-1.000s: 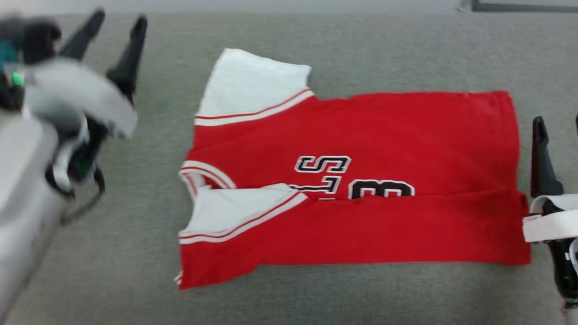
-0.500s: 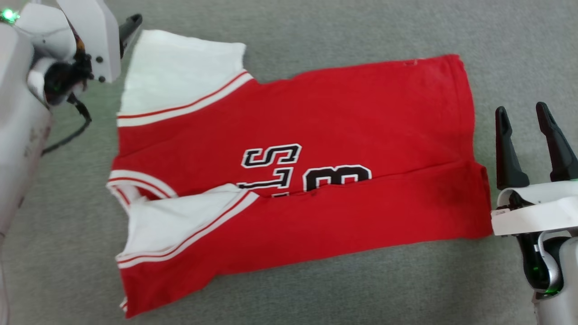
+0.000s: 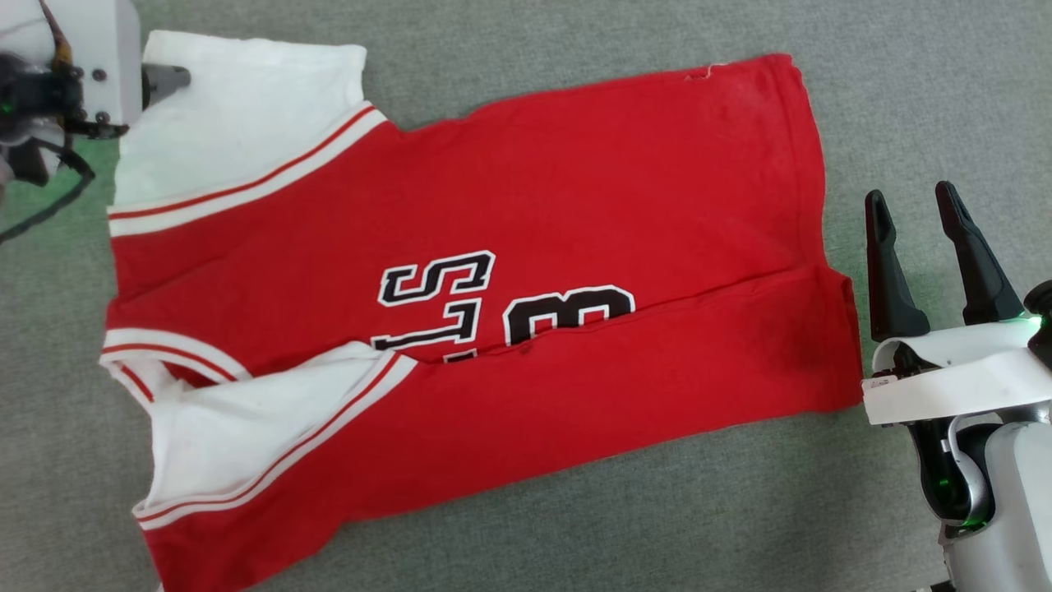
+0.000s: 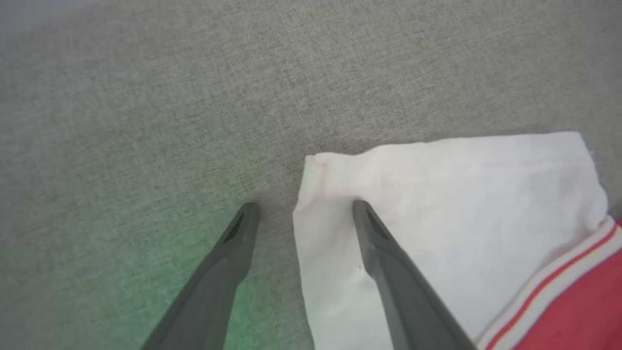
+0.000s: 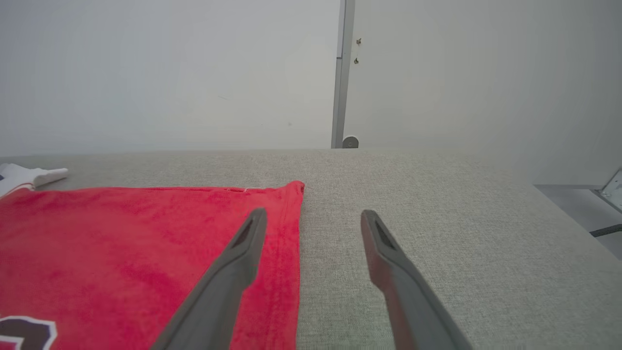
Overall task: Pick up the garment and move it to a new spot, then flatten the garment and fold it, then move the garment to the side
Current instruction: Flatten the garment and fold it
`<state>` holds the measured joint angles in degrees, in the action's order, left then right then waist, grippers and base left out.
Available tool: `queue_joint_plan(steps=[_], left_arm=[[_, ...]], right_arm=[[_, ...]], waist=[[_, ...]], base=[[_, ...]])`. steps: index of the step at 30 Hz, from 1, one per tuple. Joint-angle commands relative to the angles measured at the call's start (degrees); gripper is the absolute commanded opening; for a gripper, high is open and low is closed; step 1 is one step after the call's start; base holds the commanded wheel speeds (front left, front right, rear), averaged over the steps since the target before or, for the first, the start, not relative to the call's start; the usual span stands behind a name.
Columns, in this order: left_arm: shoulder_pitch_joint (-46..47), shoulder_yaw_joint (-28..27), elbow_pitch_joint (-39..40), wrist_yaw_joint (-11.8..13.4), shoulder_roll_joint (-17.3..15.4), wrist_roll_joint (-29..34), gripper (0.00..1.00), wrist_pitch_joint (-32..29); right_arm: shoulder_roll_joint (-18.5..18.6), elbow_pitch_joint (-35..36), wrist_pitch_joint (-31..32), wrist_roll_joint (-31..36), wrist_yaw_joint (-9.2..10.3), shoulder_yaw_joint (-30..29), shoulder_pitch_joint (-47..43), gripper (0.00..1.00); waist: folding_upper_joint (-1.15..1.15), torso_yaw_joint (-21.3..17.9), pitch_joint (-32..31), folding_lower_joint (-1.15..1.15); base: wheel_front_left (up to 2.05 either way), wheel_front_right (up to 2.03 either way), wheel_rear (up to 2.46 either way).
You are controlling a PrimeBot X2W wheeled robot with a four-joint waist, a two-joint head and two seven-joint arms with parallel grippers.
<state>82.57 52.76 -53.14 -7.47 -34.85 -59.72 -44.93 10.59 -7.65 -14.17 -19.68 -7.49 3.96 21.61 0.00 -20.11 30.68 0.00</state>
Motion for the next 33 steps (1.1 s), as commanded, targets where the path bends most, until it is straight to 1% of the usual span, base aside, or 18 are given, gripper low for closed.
queue_joint_plan(steps=[1, 2, 4, 5, 6, 8, 11, 16, 17, 19, 22, 23, 25, 26, 33], left_arm=[[-1.77, 0.65, -0.13, -0.01, 0.96, -1.26, 1.0, -1.4], [-1.92, 0.66, 0.19, -0.08, 1.19, -1.93, 0.98, -1.83], [-2.05, 1.15, 1.33, -0.12, 1.27, -2.77, 0.35, -2.23], [-2.05, 1.5, 1.96, -0.13, 1.12, -2.91, 0.09, -2.26], [-2.05, 1.73, 2.28, -0.13, 0.83, -3.26, 0.0, -2.29], [-1.84, 2.15, 2.82, -0.06, 0.19, -3.51, 0.0, -2.33], [-1.12, 2.56, 3.53, -0.06, -0.3, -4.19, 0.0, -1.97], [-0.37, 3.72, 5.15, -0.06, 0.08, -5.15, 0.0, -1.44], [-0.16, 3.95, 5.48, -0.06, 0.22, -5.44, 0.0, -1.41], [0.32, 4.48, 6.25, -0.07, 0.4, -5.68, 0.0, -1.16], [0.98, 5.42, 7.4, -0.07, 0.83, -6.08, 0.0, -0.68], [1.3, 5.71, 7.6, -0.07, 1.04, -6.22, 0.0, -0.58], [1.9, 6.3, 8.21, -0.07, 1.47, -6.49, 0.0, -0.37], [2.06, 6.54, 8.49, -0.07, 1.66, -6.62, 0.0, -0.17], [3.41, 8.92, 9.65, 0.03, 1.8, -7.49, 0.0, 0.57]], right_arm=[[0.06, -0.19, -0.4, -0.26, 0.0, 0.01, 0.3, 1.0], [0.16, -0.29, -0.46, -0.4, 0.0, -0.03, 0.37, 1.0], [0.46, -0.48, -0.49, -0.71, 0.0, -0.16, 0.72, 1.0], [0.63, -0.48, -0.45, -1.03, 0.0, -0.04, 1.12, 1.0], [0.93, -0.49, -0.03, -1.26, 0.0, 0.29, 1.63, 1.0], [2.05, -0.5, 1.48, -1.67, 0.0, 1.25, 3.02, 1.0], [4.98, -1.13, 7.76, -2.59, 0.0, 3.44, 6.6, 1.0], [9.65, -3.77, 22.79, -5.29, 0.01, 7.17, 16.02, 1.0], [10.42, -4.79, 26.3, -6.65, 0.01, 8.28, 17.82, 1.0], [12.82, -6.89, 32.19, -7.19, 0.02, 10.75, 22.0, 1.0], [13.16, -10.62, 39.47, -11.59, 0.01, 13.67, 26.78, 1.0], [13.88, -11.78, 41.51, -12.66, 0.01, 14.81, 28.23, 1.0], [15.31, -13.82, 44.1, -14.17, 0.02, 16.75, 30.89, 1.0], [15.31, -14.83, 44.99, -15.12, 0.02, 17.72, 31.84, 1.0], [16.01, -21.63, 46.35, -18.05, 0.02, 21.54, 37.03, 1.0]], waist=[[0.0, -0.48, 0.54, 0.0], [0.0, -0.44, 0.56, 0.0], [0.0, -0.37, 0.56, 0.0], [0.0, -0.32, 0.56, 0.0], [0.0, -0.28, 0.57, 0.0], [0.0, -0.27, 0.64, 0.0], [0.0, -0.24, 0.8, 0.0], [0.0, 0.73, 1.14, 0.0], [0.0, 1.02, 1.26, 0.0], [0.0, 1.6, 1.61, 0.0], [0.0, 2.71, 2.3, 0.0], [0.0, 3.14, 2.58, 0.0], [0.0, 3.8, 3.14, 0.0], [0.0, 4.1, 3.4, 0.0], [0.0, 5.15, 4.56, 0.0]], base=[[0.0, 0.0, 0.0], [0.0, 0.0, 0.0], [0.0, 0.0, 0.0], [0.0, 0.0, 0.0], [0.0, 0.0, 0.0], [0.0, 0.0, 0.0], [0.0, 0.0, 0.0], [0.0, 0.0, 0.0], [0.0, 0.0, 0.0], [0.0, 0.0, 0.0], [0.0, 0.0, 0.0], [0.0, 0.0, 0.0], [0.0, 0.0, 0.0], [0.0, 0.0, 0.0], [0.0, 0.0, 0.0]])
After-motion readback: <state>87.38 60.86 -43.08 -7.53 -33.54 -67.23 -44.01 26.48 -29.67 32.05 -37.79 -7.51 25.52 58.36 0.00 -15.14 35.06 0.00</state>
